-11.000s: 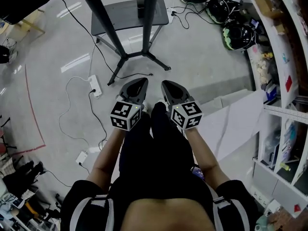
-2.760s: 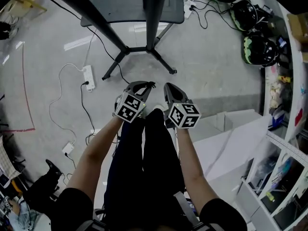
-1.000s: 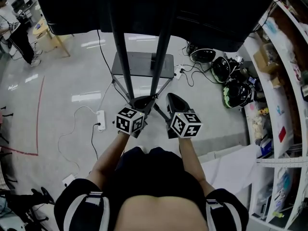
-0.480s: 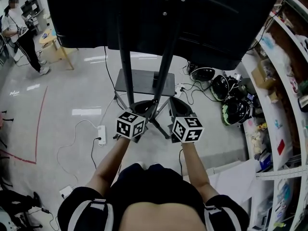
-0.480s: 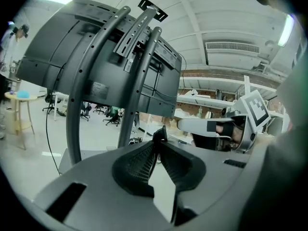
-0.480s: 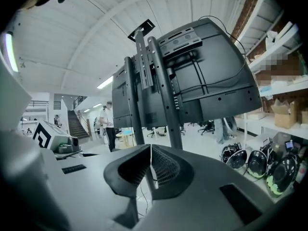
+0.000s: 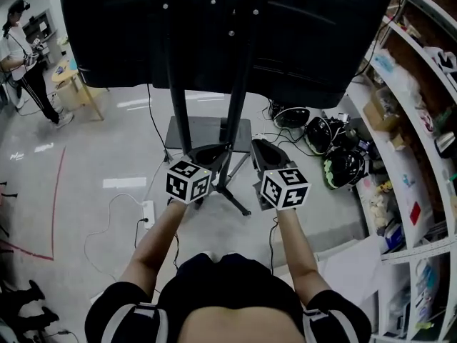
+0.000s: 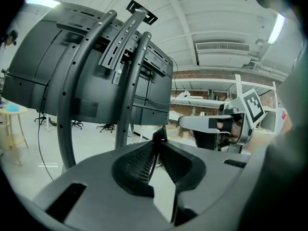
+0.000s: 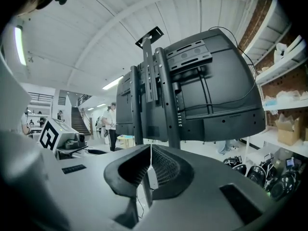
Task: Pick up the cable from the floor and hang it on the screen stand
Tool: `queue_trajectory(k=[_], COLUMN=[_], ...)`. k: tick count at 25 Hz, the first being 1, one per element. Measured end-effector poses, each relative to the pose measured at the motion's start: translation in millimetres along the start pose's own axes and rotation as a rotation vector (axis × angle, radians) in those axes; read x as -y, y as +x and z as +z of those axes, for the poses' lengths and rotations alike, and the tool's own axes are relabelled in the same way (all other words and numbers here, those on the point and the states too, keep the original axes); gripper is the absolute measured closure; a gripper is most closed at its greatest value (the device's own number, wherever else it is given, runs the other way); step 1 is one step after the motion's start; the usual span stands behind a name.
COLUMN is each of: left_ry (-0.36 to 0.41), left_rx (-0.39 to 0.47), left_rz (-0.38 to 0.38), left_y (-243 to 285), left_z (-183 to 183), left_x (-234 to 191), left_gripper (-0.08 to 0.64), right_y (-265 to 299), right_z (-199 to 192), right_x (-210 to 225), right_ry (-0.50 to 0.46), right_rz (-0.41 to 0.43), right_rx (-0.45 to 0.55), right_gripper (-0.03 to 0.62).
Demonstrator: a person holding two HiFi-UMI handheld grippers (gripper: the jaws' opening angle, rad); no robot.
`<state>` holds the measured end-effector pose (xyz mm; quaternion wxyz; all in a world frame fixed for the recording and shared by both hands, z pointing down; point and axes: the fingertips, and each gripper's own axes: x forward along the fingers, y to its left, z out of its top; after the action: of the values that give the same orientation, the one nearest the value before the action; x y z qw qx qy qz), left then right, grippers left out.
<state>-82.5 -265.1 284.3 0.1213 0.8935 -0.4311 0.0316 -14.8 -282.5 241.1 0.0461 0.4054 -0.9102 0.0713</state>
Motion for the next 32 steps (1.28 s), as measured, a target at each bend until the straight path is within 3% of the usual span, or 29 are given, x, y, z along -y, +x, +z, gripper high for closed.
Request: queue_trajectory(k=[5,10,16,22,32], left_ry=[0.004,0.084,0.150,0.221,0.248], left_rx=[0.014,0.051,0.099,0.127,0.232], left_rz=[-0.013,0.009,0.020,0.015,0.015], left_y=[-1,-5,3,21,38], left_z=[30,79,133,183,262], left_x=[-2,-5,-11,-10,-30], left_gripper=[0.514,0.514,0.514,0.514,0.514], right_y=[1,8,24,35,60], right_z=[30,65,121,174,262], right_x=[-3,-8,-13,-13,7], right_ry=[-0.041,-0.056,-0.155,-0.169,-0.257], right_rz=[0.039,0.102,0.159,0.223,0.206], right_rx=[0.032,0.042,0.078,0.122,0.231], right_gripper=[0.568,0.568,0.568,0.568,0.568])
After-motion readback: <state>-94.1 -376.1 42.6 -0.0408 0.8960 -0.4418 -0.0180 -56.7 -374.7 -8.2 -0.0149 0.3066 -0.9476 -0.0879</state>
